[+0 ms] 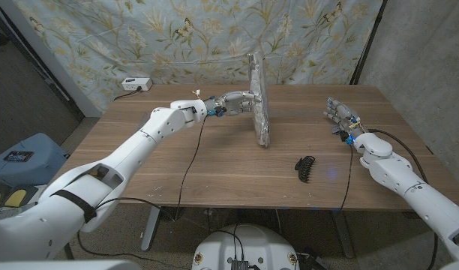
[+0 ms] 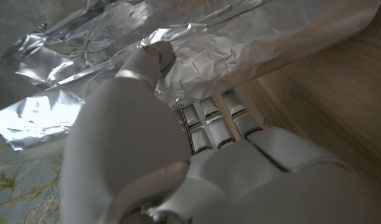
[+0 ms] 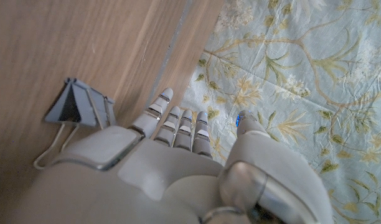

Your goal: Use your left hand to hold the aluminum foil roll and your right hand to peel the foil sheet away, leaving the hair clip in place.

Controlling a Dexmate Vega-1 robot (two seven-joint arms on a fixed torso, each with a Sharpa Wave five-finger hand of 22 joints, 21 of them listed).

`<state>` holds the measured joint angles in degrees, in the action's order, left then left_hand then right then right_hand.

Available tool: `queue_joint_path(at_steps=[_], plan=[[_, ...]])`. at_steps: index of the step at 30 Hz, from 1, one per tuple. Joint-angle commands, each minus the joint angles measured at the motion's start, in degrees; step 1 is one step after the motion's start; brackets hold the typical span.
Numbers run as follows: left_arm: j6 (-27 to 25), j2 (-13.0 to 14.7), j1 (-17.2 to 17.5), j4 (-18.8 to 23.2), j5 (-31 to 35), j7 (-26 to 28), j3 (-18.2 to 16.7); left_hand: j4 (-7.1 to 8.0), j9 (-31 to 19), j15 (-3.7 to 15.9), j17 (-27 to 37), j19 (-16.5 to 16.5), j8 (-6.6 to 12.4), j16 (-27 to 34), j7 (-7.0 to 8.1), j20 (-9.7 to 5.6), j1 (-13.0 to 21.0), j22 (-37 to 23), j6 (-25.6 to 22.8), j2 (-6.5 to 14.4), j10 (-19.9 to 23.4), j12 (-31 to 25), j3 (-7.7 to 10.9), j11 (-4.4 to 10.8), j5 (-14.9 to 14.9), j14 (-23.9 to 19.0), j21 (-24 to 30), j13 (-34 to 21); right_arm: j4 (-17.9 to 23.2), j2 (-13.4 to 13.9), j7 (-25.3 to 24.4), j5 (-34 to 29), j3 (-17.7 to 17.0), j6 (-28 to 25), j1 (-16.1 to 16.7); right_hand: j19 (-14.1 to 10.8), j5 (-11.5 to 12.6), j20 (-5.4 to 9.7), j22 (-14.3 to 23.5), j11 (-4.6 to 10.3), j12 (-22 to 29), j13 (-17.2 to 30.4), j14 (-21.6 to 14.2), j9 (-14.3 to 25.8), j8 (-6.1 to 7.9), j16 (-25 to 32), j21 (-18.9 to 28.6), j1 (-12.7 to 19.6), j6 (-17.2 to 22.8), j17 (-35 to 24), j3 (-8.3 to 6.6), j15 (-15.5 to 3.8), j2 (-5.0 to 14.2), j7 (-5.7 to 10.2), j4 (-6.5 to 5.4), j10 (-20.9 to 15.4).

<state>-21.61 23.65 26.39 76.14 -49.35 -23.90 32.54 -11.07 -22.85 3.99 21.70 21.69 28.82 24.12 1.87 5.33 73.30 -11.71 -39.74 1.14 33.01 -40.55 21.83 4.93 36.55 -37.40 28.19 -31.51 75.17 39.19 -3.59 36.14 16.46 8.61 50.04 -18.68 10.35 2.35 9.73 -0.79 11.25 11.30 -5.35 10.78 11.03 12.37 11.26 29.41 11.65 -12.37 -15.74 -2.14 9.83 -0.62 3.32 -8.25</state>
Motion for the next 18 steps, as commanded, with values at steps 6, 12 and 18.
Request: queue_joint_path(at_steps=[6, 12, 18], plan=[[0.40, -6.40, 1.20, -8.64, -6.70, -2.18, -2.68, 2.20, -3.11, 0.34, 0.98, 0.43, 9.95, 0.36, -3.80, -0.38, -2.26, -0.14, -7.58, 2.87, 8.71, -7.62, 2.80, -1.01, 0.53, -1.16, 0.60, -16.12, 1.22, 1.95, 1.08, -0.04, 0.10, -1.95, 0.63, -0.21, -0.06, 2.77, 0.15, 0.11, 0.21, 0.26, 0.19, 0.22, 0.25, 0.44, -0.01, -0.71, -0.10, -0.27, -0.20, -0.01, 0.11, 0.03, 0.08, 0.32], [-0.13, -7.97, 0.54, -12.13, -7.65, -3.96, -2.94, 2.11, -3.04, 0.30, 1.48, 0.43, 10.20, 0.54, -3.79, -0.46, -2.21, -0.11, -7.62, 2.84, 8.75, -7.67, 2.83, -0.97, 0.61, -1.41, 0.72, -16.31, 1.57, 2.34, 1.09, 0.13, 0.08, -2.65, 0.96, -0.19, -0.06, 2.78, 0.15, 0.14, 0.20, 0.26, 0.18, 0.22, 0.27, 0.45, -0.02, -0.76, -0.07, -0.27, -0.23, -0.06, 0.11, 0.04, 0.10, 0.34], [-1.00, -9.53, 0.45, -15.02, -9.14, -5.25, -3.85, 2.01, -3.04, 0.38, 1.89, 0.52, 10.48, 0.55, -3.63, -0.50, -2.05, -0.09, -7.64, 2.91, 8.88, -7.58, 3.03, -0.79, 0.76, -1.48, 0.87, -16.25, 1.88, 2.88, 1.39, 0.05, 0.24, -3.38, 1.09, -0.19, -0.07, 2.76, 0.15, 0.07, 0.21, 0.26, 0.16, 0.22, 0.26, 0.46, -0.02, -0.80, -0.07, -0.28, -0.26, 0.04, 0.11, 0.05, 0.11, 0.32]])
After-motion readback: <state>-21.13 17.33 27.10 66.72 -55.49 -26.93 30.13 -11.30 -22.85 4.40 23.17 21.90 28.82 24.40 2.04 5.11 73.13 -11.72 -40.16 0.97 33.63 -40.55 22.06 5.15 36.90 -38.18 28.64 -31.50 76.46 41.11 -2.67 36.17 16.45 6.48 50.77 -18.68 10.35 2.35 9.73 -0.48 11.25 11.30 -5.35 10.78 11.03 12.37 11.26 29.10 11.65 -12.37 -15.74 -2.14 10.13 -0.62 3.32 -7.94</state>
